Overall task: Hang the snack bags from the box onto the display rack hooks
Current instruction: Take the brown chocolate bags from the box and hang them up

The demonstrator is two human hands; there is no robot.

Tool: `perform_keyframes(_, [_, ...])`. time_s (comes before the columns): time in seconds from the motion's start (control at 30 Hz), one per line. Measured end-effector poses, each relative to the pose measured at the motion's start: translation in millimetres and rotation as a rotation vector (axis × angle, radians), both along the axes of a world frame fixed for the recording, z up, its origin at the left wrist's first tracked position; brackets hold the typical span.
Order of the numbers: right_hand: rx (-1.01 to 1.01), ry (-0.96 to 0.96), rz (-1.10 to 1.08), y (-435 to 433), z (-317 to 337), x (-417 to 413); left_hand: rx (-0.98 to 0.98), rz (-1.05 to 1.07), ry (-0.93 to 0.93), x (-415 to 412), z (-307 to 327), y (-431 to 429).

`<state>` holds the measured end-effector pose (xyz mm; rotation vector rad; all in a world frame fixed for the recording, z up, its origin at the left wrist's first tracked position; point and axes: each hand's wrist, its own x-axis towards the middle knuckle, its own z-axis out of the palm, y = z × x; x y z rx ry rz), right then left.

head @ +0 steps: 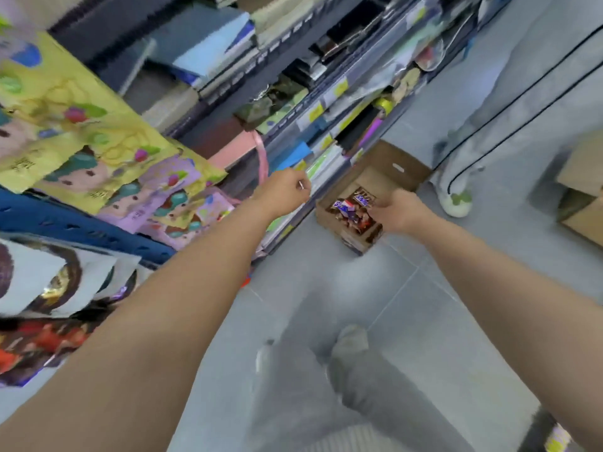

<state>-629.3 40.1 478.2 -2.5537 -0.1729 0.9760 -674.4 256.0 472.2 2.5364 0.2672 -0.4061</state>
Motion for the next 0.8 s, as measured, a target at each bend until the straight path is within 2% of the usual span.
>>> perform_keyframes(0.17, [-0.027,0.0,-0.11,-48,-44,85,0.012,-0.018,0.129,90,-46,-31])
perform_keyframes(0.47, [-0.122,0.104,-0.135,-67,-157,201,-0.004,-0.033,0.353,227,-159,-53])
perform_keyframes(0.6, [-0.121,0.219,-0.174,-64,-225,242,-0.03,0.007,0.448,268,-231,-58])
perform_keyframes(0.8, [-0.133,0.378,-0.127,-49,-362,278,-0.173,0.236,0.504,294,-369,-58])
